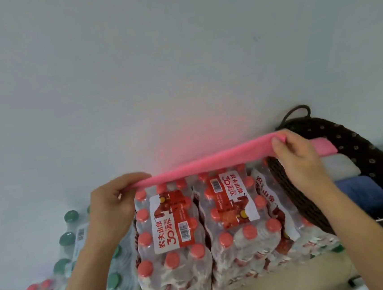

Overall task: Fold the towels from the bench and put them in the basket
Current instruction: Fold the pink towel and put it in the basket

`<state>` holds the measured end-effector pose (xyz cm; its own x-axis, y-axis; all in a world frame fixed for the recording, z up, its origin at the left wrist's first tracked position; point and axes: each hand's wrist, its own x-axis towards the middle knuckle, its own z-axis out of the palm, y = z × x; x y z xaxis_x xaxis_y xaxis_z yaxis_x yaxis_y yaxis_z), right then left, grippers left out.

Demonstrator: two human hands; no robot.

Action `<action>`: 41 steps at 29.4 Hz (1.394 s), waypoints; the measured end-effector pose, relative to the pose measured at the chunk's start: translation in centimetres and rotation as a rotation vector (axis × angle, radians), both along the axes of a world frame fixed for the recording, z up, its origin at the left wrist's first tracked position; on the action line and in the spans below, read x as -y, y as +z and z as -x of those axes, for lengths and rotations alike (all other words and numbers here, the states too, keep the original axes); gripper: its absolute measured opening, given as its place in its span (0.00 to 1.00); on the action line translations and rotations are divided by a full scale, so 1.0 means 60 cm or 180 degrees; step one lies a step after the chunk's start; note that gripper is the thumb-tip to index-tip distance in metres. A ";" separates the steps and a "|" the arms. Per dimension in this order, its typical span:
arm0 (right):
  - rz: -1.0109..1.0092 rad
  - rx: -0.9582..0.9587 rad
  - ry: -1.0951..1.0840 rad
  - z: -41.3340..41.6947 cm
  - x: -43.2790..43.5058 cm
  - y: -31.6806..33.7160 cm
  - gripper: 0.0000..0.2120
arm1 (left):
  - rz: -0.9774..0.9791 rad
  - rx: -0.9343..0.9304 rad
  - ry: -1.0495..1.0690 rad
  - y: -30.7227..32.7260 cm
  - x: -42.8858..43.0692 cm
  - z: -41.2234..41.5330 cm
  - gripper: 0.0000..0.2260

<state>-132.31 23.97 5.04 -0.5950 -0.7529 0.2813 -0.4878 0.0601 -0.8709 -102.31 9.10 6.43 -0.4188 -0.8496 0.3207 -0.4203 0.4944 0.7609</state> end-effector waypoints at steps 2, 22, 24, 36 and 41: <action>-0.0308 0.0443 0.0000 -0.032 -0.053 -0.071 0.08 | -0.0175 0.0380 -0.0217 -0.054 -0.033 -0.029 0.31; -0.0886 0.0527 -0.0437 -0.106 -0.251 -0.150 0.15 | -0.1571 0.1212 -0.1101 -0.174 -0.135 -0.123 0.06; -0.0847 0.0615 -0.0456 -0.106 -0.246 -0.144 0.16 | -0.1740 0.0969 -0.1030 -0.171 -0.131 -0.123 0.06; -0.0881 0.0411 -0.0602 -0.062 -0.064 -0.117 0.11 | -0.2494 -0.1151 0.0401 -0.159 -0.052 -0.022 0.07; -0.1053 0.0083 -0.0733 -0.022 0.023 -0.138 0.12 | -0.1858 -0.0654 0.0864 -0.170 -0.004 0.037 0.07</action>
